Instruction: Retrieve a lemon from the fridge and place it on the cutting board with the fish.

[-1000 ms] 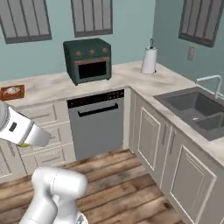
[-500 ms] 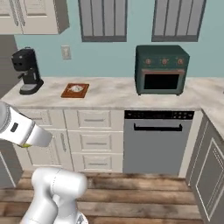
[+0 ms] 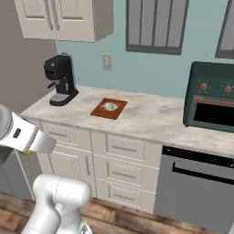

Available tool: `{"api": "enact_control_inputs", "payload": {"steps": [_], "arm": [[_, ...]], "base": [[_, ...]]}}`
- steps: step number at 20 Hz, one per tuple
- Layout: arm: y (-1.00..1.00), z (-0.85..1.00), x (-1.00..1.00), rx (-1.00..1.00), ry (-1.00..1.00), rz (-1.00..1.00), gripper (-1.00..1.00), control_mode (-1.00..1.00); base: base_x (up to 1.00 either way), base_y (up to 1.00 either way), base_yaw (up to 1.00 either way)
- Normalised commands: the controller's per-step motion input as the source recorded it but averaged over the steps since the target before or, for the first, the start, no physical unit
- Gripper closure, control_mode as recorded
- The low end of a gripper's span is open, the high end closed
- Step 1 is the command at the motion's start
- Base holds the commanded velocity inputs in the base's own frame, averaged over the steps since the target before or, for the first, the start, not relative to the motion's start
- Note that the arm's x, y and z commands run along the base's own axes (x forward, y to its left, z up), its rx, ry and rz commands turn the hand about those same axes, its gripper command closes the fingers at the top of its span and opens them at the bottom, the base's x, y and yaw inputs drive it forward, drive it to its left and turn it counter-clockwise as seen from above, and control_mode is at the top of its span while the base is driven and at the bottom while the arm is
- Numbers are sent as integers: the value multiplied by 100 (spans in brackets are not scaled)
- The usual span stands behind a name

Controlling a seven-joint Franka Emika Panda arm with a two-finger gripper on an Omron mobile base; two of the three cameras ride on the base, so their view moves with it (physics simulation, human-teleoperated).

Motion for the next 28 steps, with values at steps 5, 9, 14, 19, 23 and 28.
{"api": "enact_control_inputs", "payload": {"steps": [5, 9, 14, 19, 23, 28], "arm": [[0, 0, 0, 0, 0, 0, 100, 100], [0, 0, 0, 0, 0, 0, 100, 100], [0, 0, 0, 0, 0, 0, 100, 100], [0, 0, 0, 0, 0, 0, 100, 100], [0, 0, 0, 0, 0, 0, 100, 100], [0, 0, 0, 0, 0, 0, 100, 100]], "base": [[54, -3, 34], [51, -41, 3], [95, -44, -9], [78, -8, -6], [31, 2, 0], [5, 0, 0]]}}
